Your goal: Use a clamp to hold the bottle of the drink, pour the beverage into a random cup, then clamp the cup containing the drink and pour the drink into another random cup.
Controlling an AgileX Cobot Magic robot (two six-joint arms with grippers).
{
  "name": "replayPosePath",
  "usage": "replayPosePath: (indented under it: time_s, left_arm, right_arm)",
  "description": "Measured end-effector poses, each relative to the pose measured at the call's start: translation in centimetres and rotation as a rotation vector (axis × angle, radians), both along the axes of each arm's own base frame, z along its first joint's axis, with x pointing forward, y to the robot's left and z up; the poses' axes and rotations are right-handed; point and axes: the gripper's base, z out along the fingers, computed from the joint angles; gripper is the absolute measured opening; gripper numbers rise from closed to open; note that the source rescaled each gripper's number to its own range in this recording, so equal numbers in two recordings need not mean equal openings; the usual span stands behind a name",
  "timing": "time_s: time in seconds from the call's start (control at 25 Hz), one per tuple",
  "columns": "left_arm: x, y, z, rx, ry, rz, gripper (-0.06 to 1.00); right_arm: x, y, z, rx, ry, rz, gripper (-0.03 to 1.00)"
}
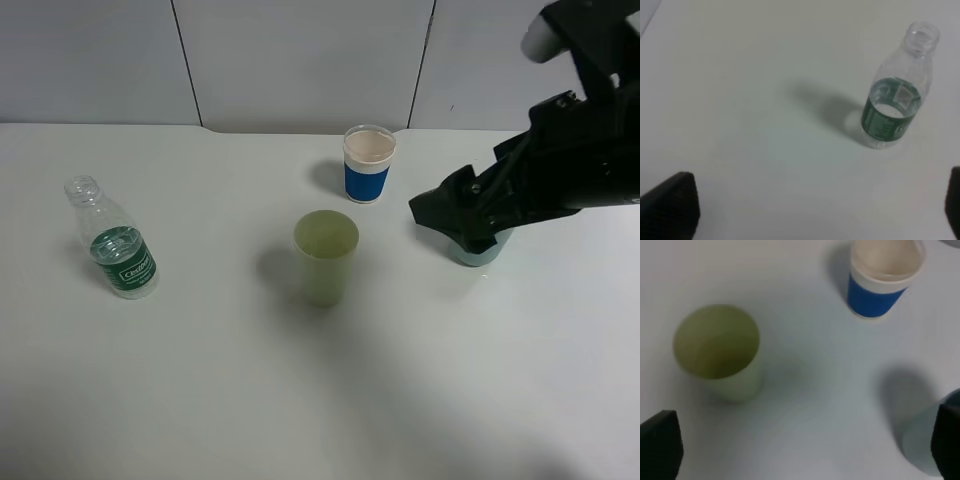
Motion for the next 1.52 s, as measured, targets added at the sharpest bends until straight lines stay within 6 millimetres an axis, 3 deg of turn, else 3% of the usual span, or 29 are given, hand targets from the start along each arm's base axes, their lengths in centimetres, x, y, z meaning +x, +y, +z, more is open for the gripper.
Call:
replayPosePath:
  time_s: [0.4, 0.64, 0.96, 1.16, 1.28, 1.52]
  left_arm:
    - [0.0, 0.0, 0.0, 0.001, 0.000, 0.001, 1.00]
    - [0.0, 0.0, 0.0, 0.001, 0.000, 0.001, 1.00]
    - [0.0, 0.0, 0.0, 0.001, 0.000, 0.001, 1.00]
    - [0.0, 0.0, 0.0, 0.001, 0.000, 0.001, 1.00]
    - [0.0, 0.0, 0.0, 0.001, 0.000, 0.001, 1.00]
    - [0.0, 0.0, 0.0, 0.001, 0.000, 0.001, 1.00]
  right_arm:
    - [1.2, 2.1, -2.6, -0.039, 0.083, -0.001, 1.00]
    - [2.2, 3.3, -5.1, -0.069, 0.182, -0.035, 1.00]
    - [2.6, 4.1, -6.7, -0.077, 0.176, 0.001, 1.00]
    - [1.8, 3.5, -10.2, -0.149, 0.172, 0.072, 1.00]
    - [1.6, 3.5, -11.2, -0.162, 0.169, 0.101, 1.00]
    - [2.5, 5.4, -14.3, -0.097, 0.150, 0.184, 1.00]
